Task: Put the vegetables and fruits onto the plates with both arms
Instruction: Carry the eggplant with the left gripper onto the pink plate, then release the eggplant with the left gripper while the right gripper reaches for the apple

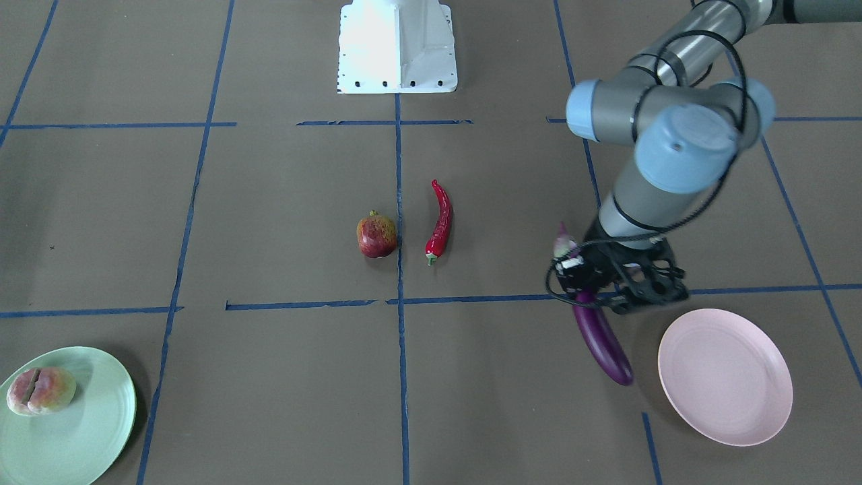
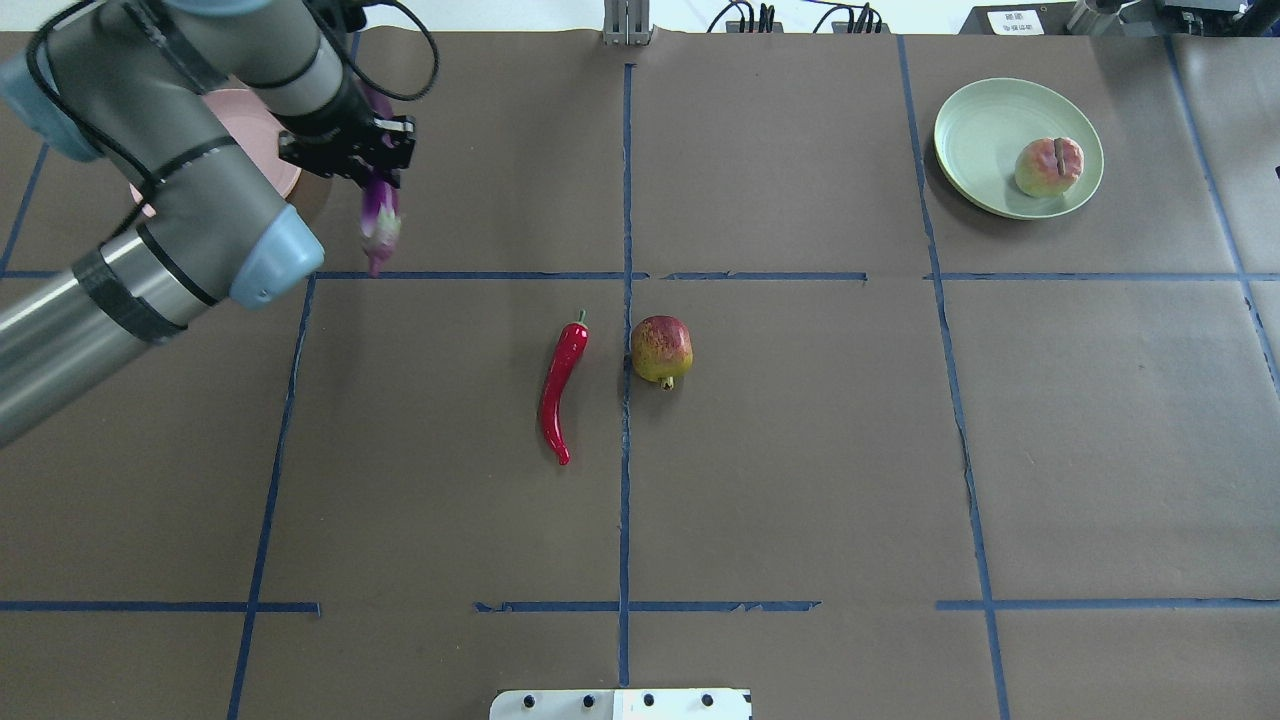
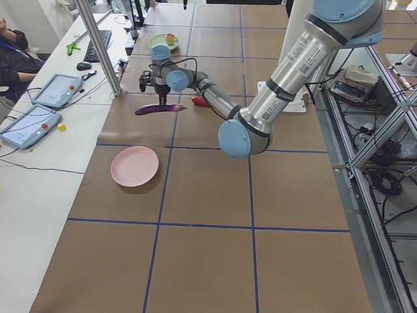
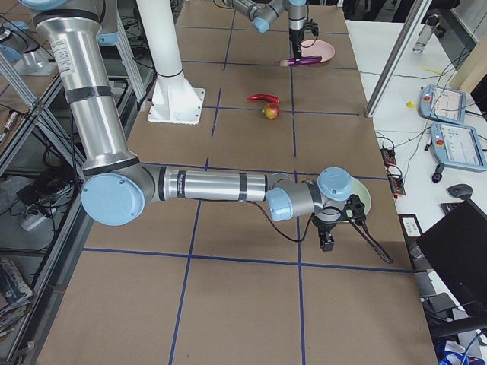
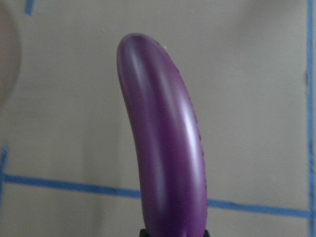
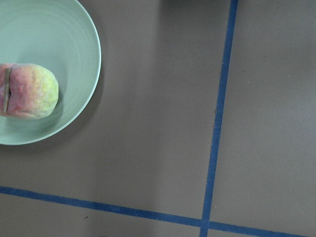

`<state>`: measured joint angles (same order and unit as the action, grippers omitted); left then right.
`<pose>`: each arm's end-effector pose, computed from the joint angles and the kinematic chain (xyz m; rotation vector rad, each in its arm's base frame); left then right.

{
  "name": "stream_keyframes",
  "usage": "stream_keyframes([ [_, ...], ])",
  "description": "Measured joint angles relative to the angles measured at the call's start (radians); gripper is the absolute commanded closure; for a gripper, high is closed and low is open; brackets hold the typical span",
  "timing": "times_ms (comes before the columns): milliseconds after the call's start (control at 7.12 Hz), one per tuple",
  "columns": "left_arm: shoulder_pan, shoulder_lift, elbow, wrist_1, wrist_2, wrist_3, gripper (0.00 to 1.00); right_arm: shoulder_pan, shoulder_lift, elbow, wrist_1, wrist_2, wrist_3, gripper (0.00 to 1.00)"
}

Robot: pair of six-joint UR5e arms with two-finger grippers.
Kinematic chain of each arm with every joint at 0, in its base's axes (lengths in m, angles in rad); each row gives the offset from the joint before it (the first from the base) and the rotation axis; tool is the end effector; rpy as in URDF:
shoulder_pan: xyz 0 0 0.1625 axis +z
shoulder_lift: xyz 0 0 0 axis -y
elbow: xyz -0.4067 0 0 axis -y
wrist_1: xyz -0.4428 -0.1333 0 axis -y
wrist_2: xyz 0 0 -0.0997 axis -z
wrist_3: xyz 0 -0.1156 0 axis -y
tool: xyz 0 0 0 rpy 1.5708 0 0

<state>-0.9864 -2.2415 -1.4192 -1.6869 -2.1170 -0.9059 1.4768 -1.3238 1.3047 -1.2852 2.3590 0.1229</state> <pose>0.3671 -0.6877 0.2818 0.0973 0.8071 -0.1302 -0.0108 -0.6617 0.6177 0.1662 -0.8060 -0.0778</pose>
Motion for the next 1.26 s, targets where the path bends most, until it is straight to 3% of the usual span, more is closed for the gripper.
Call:
stream_keyframes([
  [281,-0.148,0.002,0.21,-0.038,-0.04,0.333,0.97,-0.004,0.001,0.001,0.001,0.001,0.005,0.0],
  [421,-0.185,0.007,0.32,-0.129,-0.049,0.421,0.77,-0.011,0.003,0.002,0.003,0.002,0.009,0.0],
  [562,-0.196,0.014,0.426,-0.251,-0.052,0.454,0.52,-0.019,0.003,0.01,0.003,0.001,0.022,0.0],
  [702,-0.193,0.02,0.496,-0.346,-0.052,0.463,0.01,-0.025,0.003,0.024,0.002,0.001,0.039,0.0],
  [983,-0.178,0.032,0.528,-0.411,-0.056,0.472,0.0,-0.039,0.003,0.056,-0.001,0.004,0.078,0.0],
  [1264,-0.181,0.058,0.489,-0.42,-0.124,0.476,0.0,-0.106,0.004,0.144,-0.002,0.003,0.226,0.0],
])
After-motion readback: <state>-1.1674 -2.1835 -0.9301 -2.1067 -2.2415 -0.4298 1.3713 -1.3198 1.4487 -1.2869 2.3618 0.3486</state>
